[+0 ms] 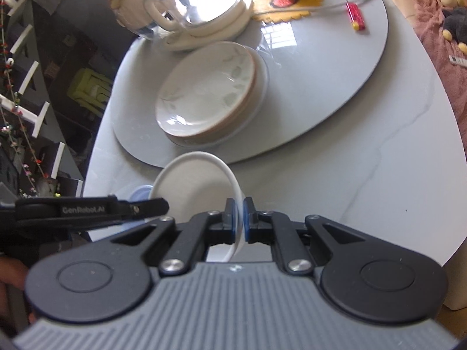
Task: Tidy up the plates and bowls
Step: 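Lift the ceramic bowl with both grippers toward the plastic bowls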
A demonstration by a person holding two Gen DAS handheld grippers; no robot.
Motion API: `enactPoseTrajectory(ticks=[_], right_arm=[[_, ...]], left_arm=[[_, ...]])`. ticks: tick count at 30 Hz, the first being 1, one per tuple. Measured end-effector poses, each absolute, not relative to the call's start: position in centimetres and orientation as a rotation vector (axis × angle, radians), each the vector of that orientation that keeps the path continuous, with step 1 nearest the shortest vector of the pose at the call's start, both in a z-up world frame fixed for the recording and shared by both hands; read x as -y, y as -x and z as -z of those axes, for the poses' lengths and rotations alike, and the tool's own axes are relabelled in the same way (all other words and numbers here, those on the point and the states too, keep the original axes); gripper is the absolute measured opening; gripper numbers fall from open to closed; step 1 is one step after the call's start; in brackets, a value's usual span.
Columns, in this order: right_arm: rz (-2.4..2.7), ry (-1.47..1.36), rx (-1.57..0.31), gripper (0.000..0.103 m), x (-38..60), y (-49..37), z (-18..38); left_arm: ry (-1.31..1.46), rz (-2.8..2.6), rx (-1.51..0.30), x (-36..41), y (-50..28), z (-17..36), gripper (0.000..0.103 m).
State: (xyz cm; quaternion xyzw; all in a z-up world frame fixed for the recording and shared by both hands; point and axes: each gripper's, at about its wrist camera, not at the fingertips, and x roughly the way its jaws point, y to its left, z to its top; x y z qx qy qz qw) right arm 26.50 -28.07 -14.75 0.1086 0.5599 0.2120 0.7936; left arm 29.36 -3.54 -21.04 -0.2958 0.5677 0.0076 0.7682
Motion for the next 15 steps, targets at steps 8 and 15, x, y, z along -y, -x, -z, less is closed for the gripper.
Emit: enactPoseTrajectory(ticks=[8, 15], right_arm=[[-0.507, -0.216, -1.163, 0.008, 24.9, -25.8, 12.5], [-0.533, -0.238, -1.157, 0.008, 22.2, -25.9, 11.8]], left_arm=[[0.684, -0.012, -1.199, 0.0, -27.3, 19.1, 0.012], [0.758, 0.000, -1.156, -4.3, -26.0, 17.9, 0.012]])
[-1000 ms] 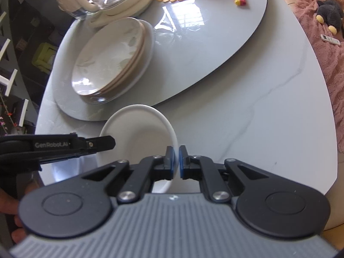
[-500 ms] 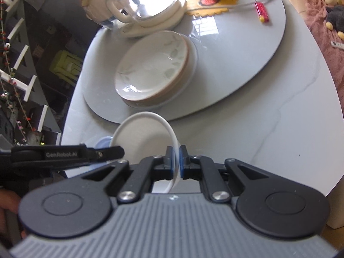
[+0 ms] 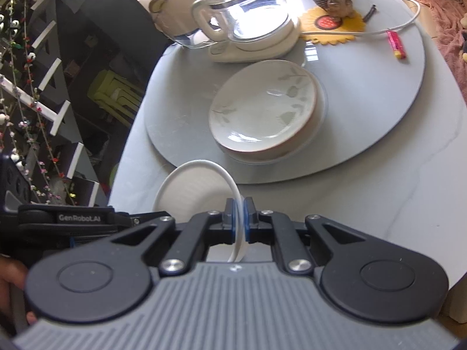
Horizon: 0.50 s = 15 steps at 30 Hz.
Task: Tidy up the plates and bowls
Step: 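Lift the ceramic bowl with both grippers toward the plastic bowls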
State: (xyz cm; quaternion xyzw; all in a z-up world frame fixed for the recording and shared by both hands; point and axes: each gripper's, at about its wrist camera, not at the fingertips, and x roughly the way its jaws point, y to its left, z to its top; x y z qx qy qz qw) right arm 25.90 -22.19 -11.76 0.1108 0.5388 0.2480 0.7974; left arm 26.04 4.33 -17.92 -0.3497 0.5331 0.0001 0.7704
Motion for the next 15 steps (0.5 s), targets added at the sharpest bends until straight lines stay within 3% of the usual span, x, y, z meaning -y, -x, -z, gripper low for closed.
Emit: enactPoseTrajectory(ticks=[7, 15], right_arm=[[-0.533, -0.218, -1.176, 0.008, 18.9, -25.4, 12.3], [-0.467, -0.273, -1.285, 0.009, 16.6, -25.2, 16.1]], left_arm=[[0.739, -0.011, -1.160, -7.2, -25.3, 18.4, 0.012], [0.856, -0.036, -1.209, -10.4, -24.8, 22.7, 0.012]])
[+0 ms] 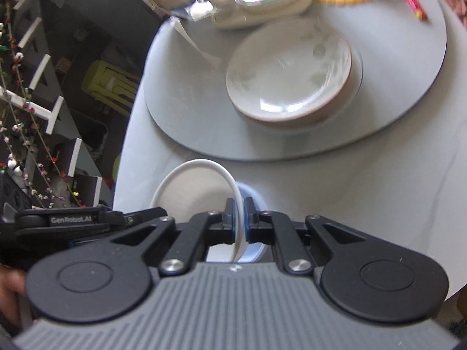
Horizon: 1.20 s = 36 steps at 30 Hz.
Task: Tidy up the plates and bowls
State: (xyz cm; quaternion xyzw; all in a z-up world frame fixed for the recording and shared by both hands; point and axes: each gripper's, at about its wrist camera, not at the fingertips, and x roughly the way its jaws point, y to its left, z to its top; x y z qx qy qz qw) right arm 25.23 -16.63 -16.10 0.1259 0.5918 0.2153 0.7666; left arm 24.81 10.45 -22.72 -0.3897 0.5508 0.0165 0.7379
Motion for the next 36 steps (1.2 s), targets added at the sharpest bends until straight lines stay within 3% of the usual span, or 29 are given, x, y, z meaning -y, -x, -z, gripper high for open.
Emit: enactPoseTrajectory(ticks=[8, 21, 23, 24, 26, 29, 36], right_arm=[[-0.400, -0.214, -1.305, 0.011, 14.3, -25.0, 19.4], [-0.329, -0.180, -1.312, 0.012, 14.0, -24.7, 20.2], [-0.315, -0.219, -1.312, 0.019, 14.7, -24.8, 20.3], [-0.310, -0.236, -1.309, 0.028, 14.9, -24.8, 20.3], [-0.296, -0.259, -1.309, 0.039, 15.3, -24.9, 20.6], [-0.272, -0.328, -1.338, 0.039, 16.2, -25.1, 21.8], [-0.263, -0.473, -1.413, 0.039, 17.3, -24.7, 24.6]], left_arm=[[0.825, -0.024, -1.249, -11.6, -25.2, 26.5, 0.012], [0.824, 0.026, -1.233, -13.0, -25.5, 27.7, 0.013], [0.820, 0.041, -1.231, -13.2, -25.3, 27.5, 0.014], [0.818, 0.055, -1.234, -13.2, -25.2, 27.4, 0.014], [0.801, 0.074, -1.237, -13.2, -25.1, 27.4, 0.026], [0.732, 0.105, -1.224, -12.7, -25.0, 27.5, 0.050], [0.732, 0.113, -1.225, -12.1, -24.8, 29.8, 0.056]])
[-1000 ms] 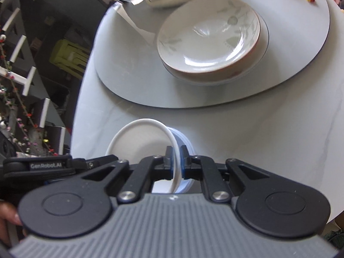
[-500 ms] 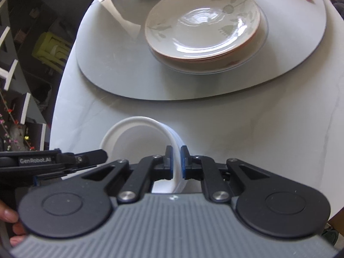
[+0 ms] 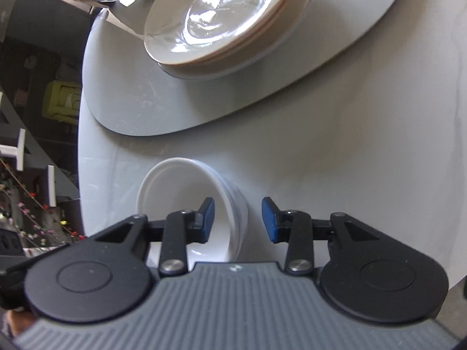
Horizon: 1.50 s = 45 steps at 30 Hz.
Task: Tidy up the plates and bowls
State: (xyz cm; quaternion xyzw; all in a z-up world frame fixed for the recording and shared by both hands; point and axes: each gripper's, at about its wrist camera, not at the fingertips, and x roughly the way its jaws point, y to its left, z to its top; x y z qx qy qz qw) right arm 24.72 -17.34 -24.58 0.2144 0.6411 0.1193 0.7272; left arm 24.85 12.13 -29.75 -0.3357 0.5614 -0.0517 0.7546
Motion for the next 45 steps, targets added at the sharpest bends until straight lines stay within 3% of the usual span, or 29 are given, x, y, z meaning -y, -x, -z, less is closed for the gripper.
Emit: enactPoseTrajectory(ticks=[5, 24, 27, 34, 39, 45], right_arm=[[-0.227, -0.579, -1.449, 0.039, 17.9, -24.0, 26.1], [-0.322, -0.538, -1.415, 0.037, 17.2, -23.6, 27.5], [-0.341, -0.524, -1.411, 0.037, 17.2, -23.7, 27.7], [-0.347, -0.519, -1.425, 0.024, 17.5, -23.8, 27.8], [-0.344, -0.541, -1.444, 0.024, 17.9, -23.6, 27.9], [-0.338, -0.523, -1.444, 0.023, 18.3, -23.8, 27.2]], left_arm=[[0.783, 0.109, -1.228, -11.7, -24.8, 31.3, 0.056], [0.764, 0.006, -1.155, -10.3, -26.0, 32.1, 0.054], [0.799, -0.015, -1.155, -10.4, -25.9, 32.4, 0.049], [0.826, -0.048, -1.136, -10.9, -25.6, 32.4, 0.038], [0.846, -0.039, -1.136, -10.6, -25.1, 32.7, 0.029], [0.814, -0.013, -1.132, -9.3, -25.3, 32.0, 0.026]])
